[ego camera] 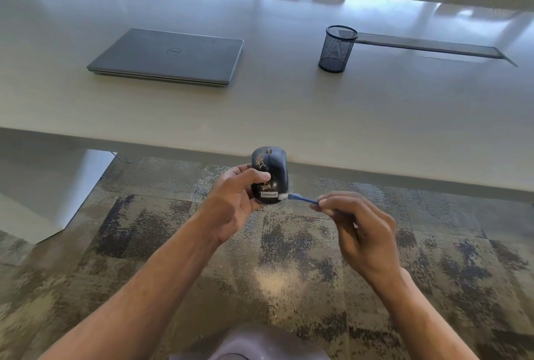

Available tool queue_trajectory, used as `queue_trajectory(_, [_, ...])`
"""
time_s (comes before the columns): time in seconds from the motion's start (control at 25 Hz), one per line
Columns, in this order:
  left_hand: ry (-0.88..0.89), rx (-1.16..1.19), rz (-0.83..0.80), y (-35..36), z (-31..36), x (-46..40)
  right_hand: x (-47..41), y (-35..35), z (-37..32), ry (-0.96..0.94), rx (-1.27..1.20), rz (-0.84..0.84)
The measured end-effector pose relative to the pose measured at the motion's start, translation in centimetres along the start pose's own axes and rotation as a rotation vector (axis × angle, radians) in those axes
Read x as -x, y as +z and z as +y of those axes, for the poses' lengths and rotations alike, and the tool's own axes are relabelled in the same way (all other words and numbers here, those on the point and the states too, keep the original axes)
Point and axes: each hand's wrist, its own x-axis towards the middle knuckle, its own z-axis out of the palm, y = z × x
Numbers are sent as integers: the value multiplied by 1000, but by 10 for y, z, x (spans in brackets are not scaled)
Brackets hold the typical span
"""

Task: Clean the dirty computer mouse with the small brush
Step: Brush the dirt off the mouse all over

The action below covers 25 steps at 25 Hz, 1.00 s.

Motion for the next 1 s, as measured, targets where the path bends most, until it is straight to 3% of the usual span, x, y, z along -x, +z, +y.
queue_trajectory(0.16, [-4,-33,-30,-3,0,0,-2,-2,6,254,-211,107])
queue_trajectory(0.32, [-4,-50,-41,-5,-1,-1,0,-3,0,384,-554,50])
queue_trajectory(0.8, [-45,-129,-172,-2,-5,8,-38,7,30,532,-423,204])
queue_trajectory(1.0, [-30,-96,-100,-7,-7,11,-33,-1,23,523,-455,222])
